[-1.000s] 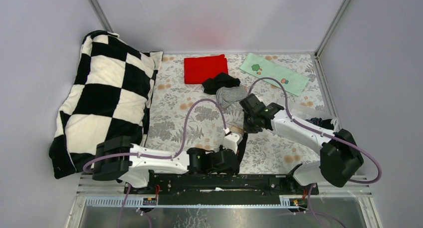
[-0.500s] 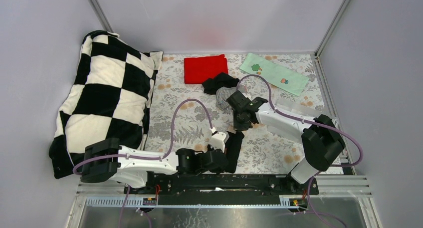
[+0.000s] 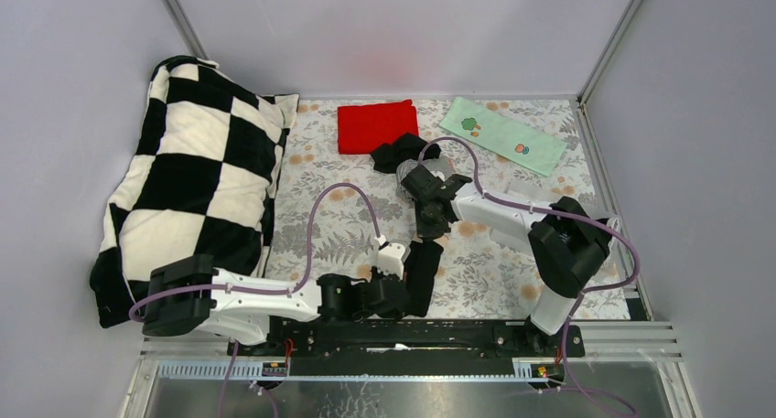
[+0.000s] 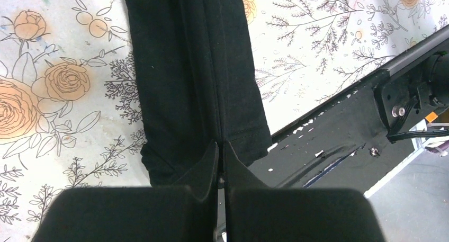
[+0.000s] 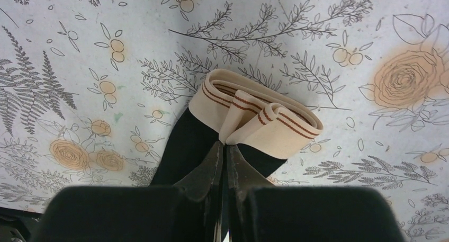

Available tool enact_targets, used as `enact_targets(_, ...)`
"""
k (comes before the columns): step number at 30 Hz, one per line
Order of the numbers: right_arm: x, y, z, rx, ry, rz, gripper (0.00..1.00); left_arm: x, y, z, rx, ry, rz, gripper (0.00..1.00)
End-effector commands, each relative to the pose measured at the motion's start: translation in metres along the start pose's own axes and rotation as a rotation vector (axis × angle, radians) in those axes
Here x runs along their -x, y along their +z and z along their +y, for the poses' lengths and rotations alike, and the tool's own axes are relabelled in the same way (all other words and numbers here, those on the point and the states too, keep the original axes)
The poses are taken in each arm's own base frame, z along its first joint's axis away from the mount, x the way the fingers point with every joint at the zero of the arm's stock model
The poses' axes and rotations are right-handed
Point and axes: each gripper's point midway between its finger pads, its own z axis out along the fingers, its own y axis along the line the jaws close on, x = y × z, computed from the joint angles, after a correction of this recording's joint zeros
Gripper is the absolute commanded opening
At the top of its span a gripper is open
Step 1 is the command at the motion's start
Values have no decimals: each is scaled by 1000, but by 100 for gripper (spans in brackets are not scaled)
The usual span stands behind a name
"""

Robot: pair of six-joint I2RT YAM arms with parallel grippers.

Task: Roll the underwear
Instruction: Fold the underwear at the center of the board.

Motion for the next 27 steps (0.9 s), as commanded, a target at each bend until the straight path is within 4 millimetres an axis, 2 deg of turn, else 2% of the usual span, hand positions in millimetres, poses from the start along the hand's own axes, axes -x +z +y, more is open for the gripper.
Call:
enact_targets(1, 27, 1, 13, 18, -22, -82, 0, -8, -3, 17, 50, 6, 15, 0)
enact_targets(12, 32, 10, 23, 39, -37, -74, 1, -14, -4, 29, 82, -1, 22, 0)
enact_targets(16, 33, 11, 25, 42, -41, -79, 6, -15, -4, 33, 90, -9, 20, 0)
enact_targets(21, 37, 7, 28, 56, -40, -95, 6, -16, -4, 35, 95, -10, 21, 0)
enact_targets(27, 41, -6, 32, 74, -45, -106, 1, -14, -5, 35, 97, -14, 14, 0)
